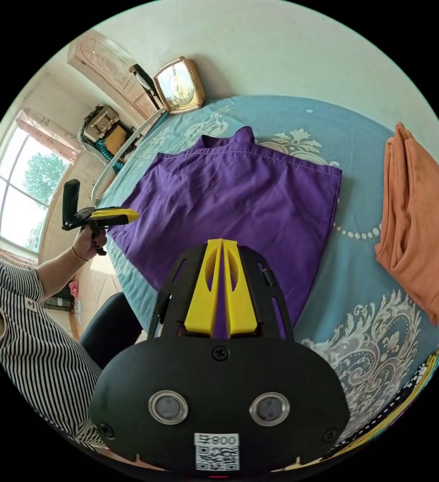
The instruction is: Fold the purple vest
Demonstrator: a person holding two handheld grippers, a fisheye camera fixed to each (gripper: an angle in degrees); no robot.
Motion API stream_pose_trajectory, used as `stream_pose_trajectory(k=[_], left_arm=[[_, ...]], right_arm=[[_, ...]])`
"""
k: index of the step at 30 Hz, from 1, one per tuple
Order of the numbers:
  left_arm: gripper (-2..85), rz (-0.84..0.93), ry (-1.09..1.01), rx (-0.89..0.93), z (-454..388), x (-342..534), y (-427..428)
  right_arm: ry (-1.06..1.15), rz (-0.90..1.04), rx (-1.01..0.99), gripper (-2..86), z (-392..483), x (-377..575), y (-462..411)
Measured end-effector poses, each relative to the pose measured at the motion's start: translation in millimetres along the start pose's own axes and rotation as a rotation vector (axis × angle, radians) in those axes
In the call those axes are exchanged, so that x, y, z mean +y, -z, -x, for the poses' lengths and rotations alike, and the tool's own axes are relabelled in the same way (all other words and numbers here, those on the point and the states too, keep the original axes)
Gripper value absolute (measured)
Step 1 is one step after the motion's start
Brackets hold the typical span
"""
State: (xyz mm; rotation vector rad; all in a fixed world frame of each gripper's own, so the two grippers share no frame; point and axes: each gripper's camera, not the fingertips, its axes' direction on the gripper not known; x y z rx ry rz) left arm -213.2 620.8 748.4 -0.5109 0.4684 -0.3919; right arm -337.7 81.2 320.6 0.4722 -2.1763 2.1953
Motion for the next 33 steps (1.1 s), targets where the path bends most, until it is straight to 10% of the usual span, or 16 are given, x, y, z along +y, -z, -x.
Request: stream_pose_trajectory(k=[8,16,23,33], left_arm=[[0.3,0.132,0.099,-0.021,-20.0,60.9,-32.3],[1.7,-0.017,0.390,-0.086,0.4,151.7,36.3],[6.7,-0.202,0.795,0.266,38.6,250.4,36.1],[7.9,-0.089,0.628,0.346,-10.7,226.4,-2.4]], right_arm=[[-0.024,0.217,-0.034,0.4,15.5,101.3,-67.9],[-0.187,0.039,-0.010,4.2,-18.5,169.2,-17.2],[-0.622,-0.120,-0.251,8.5,-102.6,307.8,-17.5],[-0.789,-0.147,-0.472,8.5,-140.7,351.7,-80.5]])
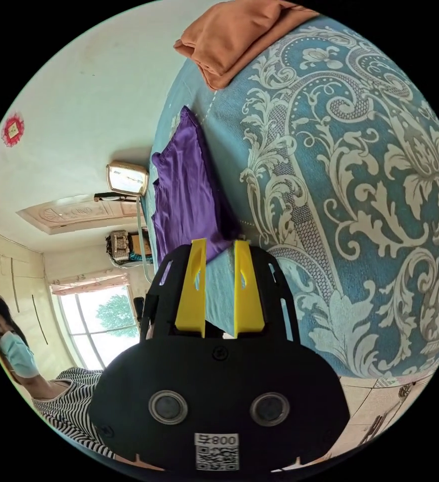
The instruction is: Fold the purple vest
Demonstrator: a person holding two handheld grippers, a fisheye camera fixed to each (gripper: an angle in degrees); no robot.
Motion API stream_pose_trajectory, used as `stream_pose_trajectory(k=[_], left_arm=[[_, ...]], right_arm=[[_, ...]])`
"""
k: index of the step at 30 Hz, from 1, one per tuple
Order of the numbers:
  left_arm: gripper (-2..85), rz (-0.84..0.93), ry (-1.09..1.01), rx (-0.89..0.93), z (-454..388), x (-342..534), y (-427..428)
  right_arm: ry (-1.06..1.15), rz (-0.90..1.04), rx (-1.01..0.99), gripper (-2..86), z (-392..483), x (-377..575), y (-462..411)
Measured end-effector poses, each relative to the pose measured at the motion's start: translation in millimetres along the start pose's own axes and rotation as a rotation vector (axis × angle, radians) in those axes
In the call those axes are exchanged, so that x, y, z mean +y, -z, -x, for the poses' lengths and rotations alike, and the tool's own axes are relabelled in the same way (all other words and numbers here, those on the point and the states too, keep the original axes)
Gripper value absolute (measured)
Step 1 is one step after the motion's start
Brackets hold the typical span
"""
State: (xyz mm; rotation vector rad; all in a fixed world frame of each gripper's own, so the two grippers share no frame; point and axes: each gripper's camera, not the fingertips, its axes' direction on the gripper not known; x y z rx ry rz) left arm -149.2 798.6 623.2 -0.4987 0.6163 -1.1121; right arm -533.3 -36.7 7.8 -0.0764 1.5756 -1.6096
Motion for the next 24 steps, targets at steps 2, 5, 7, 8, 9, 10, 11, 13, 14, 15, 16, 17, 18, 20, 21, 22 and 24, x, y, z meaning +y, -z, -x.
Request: stream_pose_trajectory(k=[2,5,7,8,9,10,11,13,14,15,16,17,18,20,21,22,24], left_arm=[[8.1,-0.011,0.074,0.043,13.8,6.3,-1.3],[7.6,-0.024,0.150,0.133,26.1,13.1,-9.5],[6.8,-0.036,0.169,0.195,25.4,15.8,-18.1],[5.9,-0.039,0.184,0.222,23.3,17.2,-24.3],[5.2,-0.044,0.188,0.235,21.9,18.3,-26.9],[3.6,-0.052,0.213,0.237,19.6,21.5,-31.5],[2.9,-0.055,0.237,0.243,17.4,25.9,-35.1],[2.1,-0.075,0.253,0.257,12.8,35.3,-36.4],[1.7,-0.083,0.247,0.263,8.3,42.0,-36.3],[1.5,-0.085,0.245,0.264,5.9,45.5,-36.1],[1.3,-0.088,0.241,0.267,0.6,52.8,-35.2],[1.1,-0.089,0.235,0.270,-5.6,60.4,-34.3],[1.1,-0.088,0.232,0.269,-8.9,64.5,-33.7],[1.0,-0.064,0.215,0.248,-23.8,83.4,-31.7],[1.0,-0.055,0.210,0.242,-27.5,88.8,-31.5],[1.1,-0.035,0.202,0.231,-34.9,100.3,-31.7],[1.2,0.000,0.198,0.204,-44.6,118.4,-34.2]], right_arm=[[-0.031,-0.013,-0.028,7.1,-17.3,4.4,-6.1],[-0.048,-0.023,-0.062,5.5,-36.0,10.3,-11.2],[-0.046,-0.024,-0.080,4.4,-43.8,12.5,-15.3],[-0.044,-0.023,-0.083,3.7,-47.7,13.6,-18.5],[-0.042,-0.022,-0.081,3.3,-49.1,14.0,-20.2],[-0.042,-0.020,-0.074,2.6,-51.6,15.2,-23.3],[-0.038,-0.020,-0.067,2.0,-53.0,17.2,-25.9],[-0.027,-0.027,-0.063,1.4,-54.4,22.9,-27.3],[-0.015,-0.031,-0.061,1.2,-55.0,28.3,-26.9],[-0.010,-0.030,-0.060,1.0,-55.4,31.2,-26.8],[-0.001,-0.031,-0.059,0.9,-56.7,38.0,-26.4],[0.005,-0.034,-0.066,0.8,-58.5,46.0,-25.5],[0.006,-0.033,-0.069,0.7,-59.5,50.4,-25.2],[0.018,-0.022,-0.060,0.6,-62.1,71.6,-23.4],[0.021,-0.019,-0.056,0.6,-63.0,77.9,-22.3],[0.022,-0.014,-0.054,0.6,-65.3,92.2,-19.3],[0.022,-0.012,-0.049,0.6,-70.5,116.8,-13.8]])
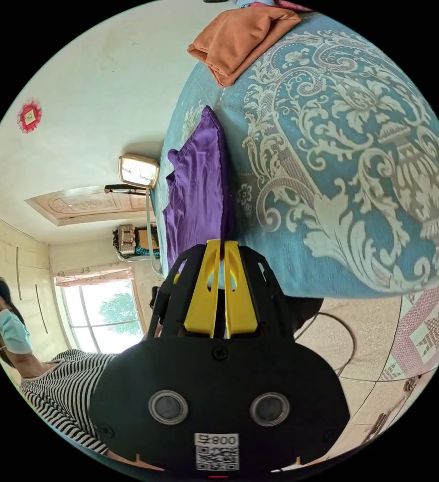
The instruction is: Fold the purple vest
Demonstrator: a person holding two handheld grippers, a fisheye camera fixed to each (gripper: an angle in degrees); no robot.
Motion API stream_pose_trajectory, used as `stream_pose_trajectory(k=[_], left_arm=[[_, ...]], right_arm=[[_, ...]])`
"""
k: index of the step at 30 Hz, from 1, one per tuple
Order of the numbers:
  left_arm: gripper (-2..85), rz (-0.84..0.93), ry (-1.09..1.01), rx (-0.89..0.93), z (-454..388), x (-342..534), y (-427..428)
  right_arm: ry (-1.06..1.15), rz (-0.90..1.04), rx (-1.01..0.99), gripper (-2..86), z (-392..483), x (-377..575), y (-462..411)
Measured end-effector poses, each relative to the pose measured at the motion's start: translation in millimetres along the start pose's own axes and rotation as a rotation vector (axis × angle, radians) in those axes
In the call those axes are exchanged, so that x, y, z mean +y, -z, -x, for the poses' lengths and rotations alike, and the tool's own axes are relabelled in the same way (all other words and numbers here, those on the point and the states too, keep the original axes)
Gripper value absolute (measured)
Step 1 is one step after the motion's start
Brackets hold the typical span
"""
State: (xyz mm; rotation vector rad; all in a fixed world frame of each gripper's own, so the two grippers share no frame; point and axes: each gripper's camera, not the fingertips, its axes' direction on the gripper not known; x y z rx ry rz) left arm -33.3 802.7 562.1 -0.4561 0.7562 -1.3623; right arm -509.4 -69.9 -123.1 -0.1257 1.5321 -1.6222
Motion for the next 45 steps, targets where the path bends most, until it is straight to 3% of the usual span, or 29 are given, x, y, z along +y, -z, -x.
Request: stream_pose_trajectory(k=[6,12,21,26,28,30,36,45], left_arm=[[2.0,-0.013,-0.025,-0.119,-29.7,61.4,-3.5],[5.8,0.094,-0.451,-0.297,-147.5,114.9,-39.2],[11.6,0.381,-1.148,-0.538,-320.2,201.1,-207.8],[8.1,0.445,-1.396,-0.840,-364.0,243.2,-290.1],[4.2,0.385,-1.411,-0.940,-371.8,248.6,-300.9],[2.9,0.366,-1.391,-0.929,-381.0,248.2,-300.4],[1.5,0.294,-1.070,-0.692,-398.7,204.6,-266.1],[1.2,0.253,-0.891,-0.523,-395.7,177.4,-240.5]], right_arm=[[-0.051,0.000,-0.009,0.6,-26.3,75.8,3.5],[0.073,-0.042,0.019,0.7,6.9,88.9,3.5],[0.178,-0.032,0.005,0.8,38.6,87.1,-6.3],[0.207,-0.005,-0.043,0.9,48.5,78.5,-13.6],[0.225,0.009,-0.049,1.1,55.8,72.3,-17.7],[0.251,0.037,-0.033,1.3,64.5,64.2,-24.2],[0.288,0.040,-0.163,3.4,63.2,24.9,-22.3],[-0.016,-0.051,-0.274,10.1,-20.7,-65.2,-25.0]])
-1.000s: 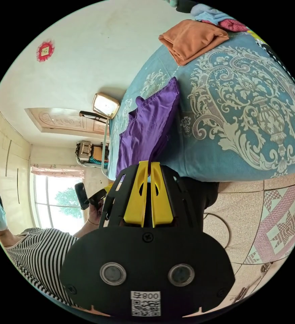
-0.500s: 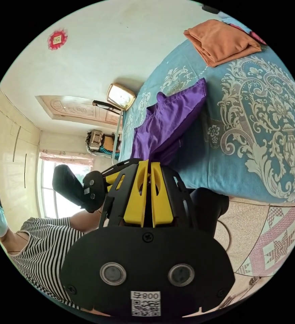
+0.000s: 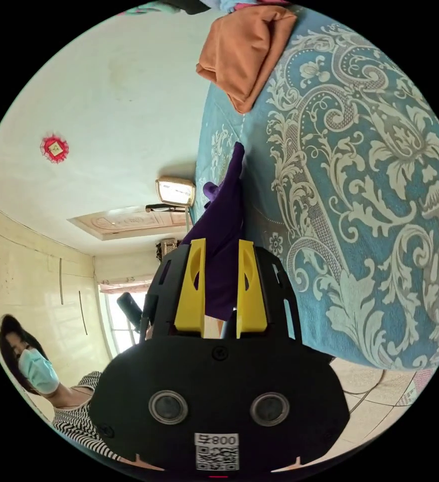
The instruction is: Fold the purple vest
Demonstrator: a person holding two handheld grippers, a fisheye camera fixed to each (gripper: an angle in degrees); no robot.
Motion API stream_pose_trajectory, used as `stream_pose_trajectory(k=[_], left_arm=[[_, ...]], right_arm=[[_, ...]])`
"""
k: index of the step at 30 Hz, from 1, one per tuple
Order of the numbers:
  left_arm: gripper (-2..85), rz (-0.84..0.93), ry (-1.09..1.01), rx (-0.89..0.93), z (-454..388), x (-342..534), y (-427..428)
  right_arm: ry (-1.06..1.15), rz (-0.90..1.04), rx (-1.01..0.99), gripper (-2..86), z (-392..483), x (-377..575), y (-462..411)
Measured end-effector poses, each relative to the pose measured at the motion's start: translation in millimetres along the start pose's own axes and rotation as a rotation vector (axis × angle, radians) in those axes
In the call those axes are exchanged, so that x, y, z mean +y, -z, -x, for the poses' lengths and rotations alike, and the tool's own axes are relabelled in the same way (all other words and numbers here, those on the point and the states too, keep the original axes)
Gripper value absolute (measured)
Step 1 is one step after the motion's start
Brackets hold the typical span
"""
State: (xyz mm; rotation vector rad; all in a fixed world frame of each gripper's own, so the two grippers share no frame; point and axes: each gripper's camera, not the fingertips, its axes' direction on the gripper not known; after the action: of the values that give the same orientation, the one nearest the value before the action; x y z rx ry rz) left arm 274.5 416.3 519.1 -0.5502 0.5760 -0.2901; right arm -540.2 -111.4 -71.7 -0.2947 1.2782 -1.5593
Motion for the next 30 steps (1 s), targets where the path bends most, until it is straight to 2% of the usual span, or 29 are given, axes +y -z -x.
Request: stream_pose_trajectory(k=[3,10,17,22,30], left_arm=[[1.2,0.001,0.005,0.020,0.6,0.7,-0.9],[1.2,0.025,-0.024,0.042,3.6,2.8,-8.6],[1.2,0.051,-0.072,0.039,14.0,11.4,-14.2],[1.2,0.057,-0.106,0.046,24.9,19.9,-14.8],[1.3,0.076,-0.166,0.037,50.7,39.7,-15.1]], right_arm=[[-0.044,0.002,-0.061,10.9,-7.0,-26.6,-13.8],[-0.097,0.049,-0.006,13.1,1.7,-81.2,-48.8],[-0.123,-0.019,-0.075,13.6,18.5,-103.8,-52.1],[-0.121,0.041,0.022,13.7,40.2,-120.9,-63.8],[-0.122,0.079,0.036,10.1,83.5,-156.8,-97.6]])
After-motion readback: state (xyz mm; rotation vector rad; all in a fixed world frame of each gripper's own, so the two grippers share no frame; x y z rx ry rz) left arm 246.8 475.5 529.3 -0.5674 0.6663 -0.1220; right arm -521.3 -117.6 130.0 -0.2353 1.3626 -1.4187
